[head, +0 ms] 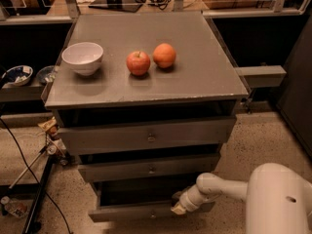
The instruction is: Open bottom drawer
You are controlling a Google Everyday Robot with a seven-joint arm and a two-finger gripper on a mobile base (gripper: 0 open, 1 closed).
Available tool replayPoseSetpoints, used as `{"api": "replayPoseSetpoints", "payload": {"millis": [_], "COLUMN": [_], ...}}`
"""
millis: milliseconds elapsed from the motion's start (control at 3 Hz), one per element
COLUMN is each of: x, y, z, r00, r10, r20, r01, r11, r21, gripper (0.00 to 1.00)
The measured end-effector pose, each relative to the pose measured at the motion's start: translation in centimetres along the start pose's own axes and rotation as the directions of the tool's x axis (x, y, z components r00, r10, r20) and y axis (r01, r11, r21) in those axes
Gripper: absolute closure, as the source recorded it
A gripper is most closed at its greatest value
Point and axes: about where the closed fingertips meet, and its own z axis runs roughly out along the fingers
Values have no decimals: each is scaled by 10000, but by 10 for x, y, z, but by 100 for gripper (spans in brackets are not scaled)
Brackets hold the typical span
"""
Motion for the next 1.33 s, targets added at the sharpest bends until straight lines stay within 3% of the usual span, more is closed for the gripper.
{"api": "replayPoseSetpoints", "payload": {"millis": [333, 1333], "x": [0, 0], "y": [0, 0], "z": [0, 0], "r00": [10000, 10000], "r10": [0, 0], "r20": [0, 0], "r01": [0, 0], "r11": [10000, 10000], "r21": [-1, -2], "gripper": [100, 27]}}
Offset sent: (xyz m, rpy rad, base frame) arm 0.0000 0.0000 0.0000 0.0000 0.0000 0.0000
